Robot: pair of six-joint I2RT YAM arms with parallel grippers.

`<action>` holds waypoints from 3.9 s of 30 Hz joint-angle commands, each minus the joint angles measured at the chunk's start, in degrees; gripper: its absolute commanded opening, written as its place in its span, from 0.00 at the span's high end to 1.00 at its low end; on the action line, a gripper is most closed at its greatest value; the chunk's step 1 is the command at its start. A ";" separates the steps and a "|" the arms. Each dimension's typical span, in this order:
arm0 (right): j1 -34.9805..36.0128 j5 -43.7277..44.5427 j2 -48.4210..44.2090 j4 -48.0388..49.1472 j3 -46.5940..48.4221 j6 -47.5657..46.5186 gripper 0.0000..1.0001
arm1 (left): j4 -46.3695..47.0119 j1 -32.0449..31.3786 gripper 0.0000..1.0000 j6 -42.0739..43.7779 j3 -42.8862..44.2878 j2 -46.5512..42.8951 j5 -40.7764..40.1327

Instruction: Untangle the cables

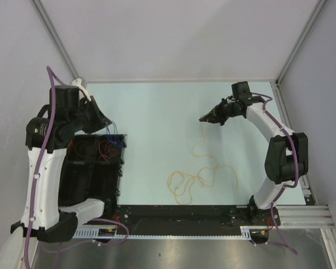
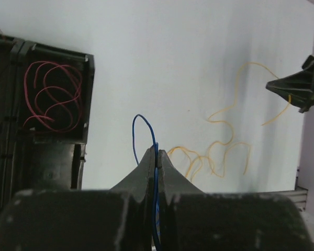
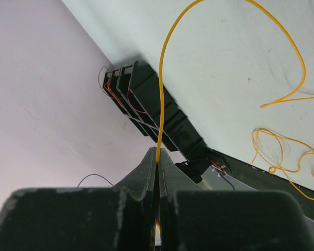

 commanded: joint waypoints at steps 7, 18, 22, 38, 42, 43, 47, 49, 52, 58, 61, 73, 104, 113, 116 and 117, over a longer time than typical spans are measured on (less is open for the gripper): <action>2.28 -0.09 0.23 -1.61 -0.14 -2.20 1.00 | -10.40 0.55 1.00 -3.91 -17.20 -12.31 -13.67; 2.73 -0.53 -0.56 -2.05 -0.84 -2.30 1.00 | -10.57 1.69 1.00 -8.41 -27.93 -14.16 -22.72; 2.64 -0.97 -0.74 -1.61 -0.75 -2.38 1.00 | -10.57 3.62 0.97 -6.39 -28.73 -14.08 -25.62; 2.64 -0.27 -0.21 -3.46 -0.75 -4.05 1.00 | -10.40 5.03 0.00 -5.33 -29.79 -14.17 -28.53; 2.81 -0.27 -0.04 -2.67 -0.75 -3.26 1.00 | -10.40 5.03 0.00 -4.19 -26.80 -13.11 -28.79; 2.99 -0.27 -0.04 -2.23 -0.75 -2.91 1.00 | -10.31 5.03 0.00 -3.93 -26.01 -12.76 -28.62; 3.69 -0.01 -0.21 -1.09 -0.75 -2.21 1.00 | -7.94 4.95 0.03 0.28 -22.50 -11.88 -24.67; 4.13 0.52 -0.56 0.05 -0.75 -2.21 1.00 | -6.27 4.68 0.06 0.91 -22.14 -11.79 -21.07; 5.45 2.27 -1.79 1.11 -0.32 -3.08 1.00 | -3.02 3.63 0.10 2.40 -22.22 -11.70 -15.45; 10.36 11.66 -1.19 -9.73 9.41 -13.17 0.42 | 2.78 -3.48 0.12 3.37 -21.79 -8.99 -10.08; 13.00 19.32 0.83 -18.80 18.57 -19.60 0.17 | 5.15 -8.93 0.13 3.46 -20.73 -5.48 -8.93; 7.21 25.66 -8.73 -24.46 5.06 -18.03 0.18 | 14.56 -25.89 0.17 7.23 -24.84 3.32 -3.22; 3.61 25.31 -22.09 -28.77 -3.83 -17.59 0.20 | 40.13 -44.71 0.33 9.26 -44.99 17.47 -7.35; 2.64 24.34 -22.27 -29.21 -3.83 -18.47 0.21 | 41.90 -50.33 0.40 9.70 -43.23 24.94 -10.24; 2.46 24.08 -22.10 -29.30 -3.83 -18.73 0.21 | 41.20 -50.43 0.45 9.35 -42.70 26.96 -12.62; 2.46 24.08 -22.10 -29.38 -3.83 -18.99 0.21 | 40.85 -50.43 0.46 9.43 -42.62 27.40 -13.49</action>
